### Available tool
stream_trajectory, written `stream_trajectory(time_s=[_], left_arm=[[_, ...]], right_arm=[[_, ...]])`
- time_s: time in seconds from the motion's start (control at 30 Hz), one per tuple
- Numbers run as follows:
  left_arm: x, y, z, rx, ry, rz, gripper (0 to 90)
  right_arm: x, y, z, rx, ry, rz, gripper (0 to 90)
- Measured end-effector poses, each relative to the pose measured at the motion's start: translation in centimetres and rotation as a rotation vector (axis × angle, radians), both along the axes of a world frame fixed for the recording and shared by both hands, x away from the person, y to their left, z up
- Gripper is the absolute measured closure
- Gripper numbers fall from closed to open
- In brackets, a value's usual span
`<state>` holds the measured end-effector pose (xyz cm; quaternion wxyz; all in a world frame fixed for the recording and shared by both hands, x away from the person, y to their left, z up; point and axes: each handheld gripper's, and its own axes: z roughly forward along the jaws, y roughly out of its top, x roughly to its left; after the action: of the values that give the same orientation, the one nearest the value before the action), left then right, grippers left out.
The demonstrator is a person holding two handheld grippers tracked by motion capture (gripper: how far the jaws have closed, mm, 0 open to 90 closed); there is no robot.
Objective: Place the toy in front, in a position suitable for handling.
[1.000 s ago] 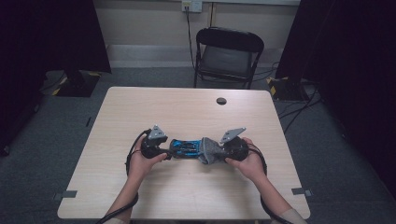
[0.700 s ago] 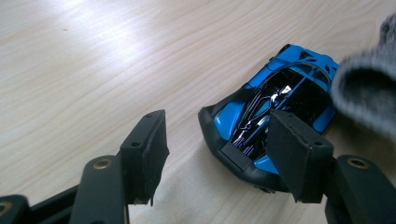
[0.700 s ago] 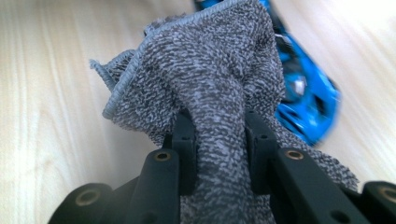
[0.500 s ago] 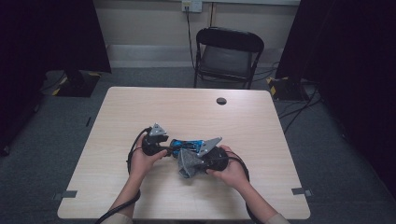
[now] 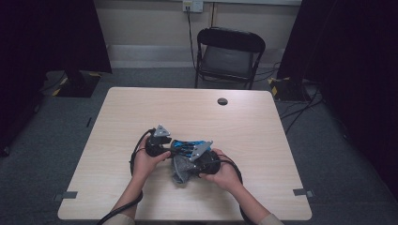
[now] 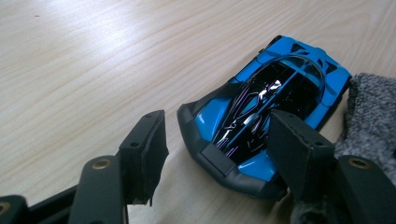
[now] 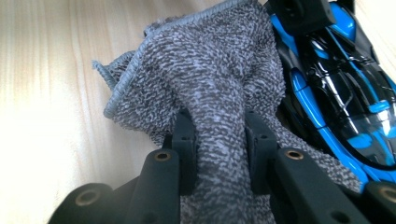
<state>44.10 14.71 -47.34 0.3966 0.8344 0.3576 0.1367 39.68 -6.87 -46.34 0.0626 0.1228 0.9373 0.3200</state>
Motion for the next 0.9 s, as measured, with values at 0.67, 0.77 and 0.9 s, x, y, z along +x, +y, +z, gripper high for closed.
stream_trajectory(time_s=[0.67,0.77,0.9], left_arm=[[0.0,-0.2,-0.4,-0.007,0.020,0.009,38.5],[0.0,-0.3,-0.3,-0.004,0.019,0.014,39.5],[0.0,-0.3,-0.3,0.001,0.015,0.015,39.8]], right_arm=[[1.0,-0.7,-0.6,-0.007,-0.002,-0.053,71.1],[1.1,-1.0,-0.5,-0.010,-0.002,-0.060,71.1],[1.2,-1.7,-0.4,-0.008,-0.005,-0.073,71.1]])
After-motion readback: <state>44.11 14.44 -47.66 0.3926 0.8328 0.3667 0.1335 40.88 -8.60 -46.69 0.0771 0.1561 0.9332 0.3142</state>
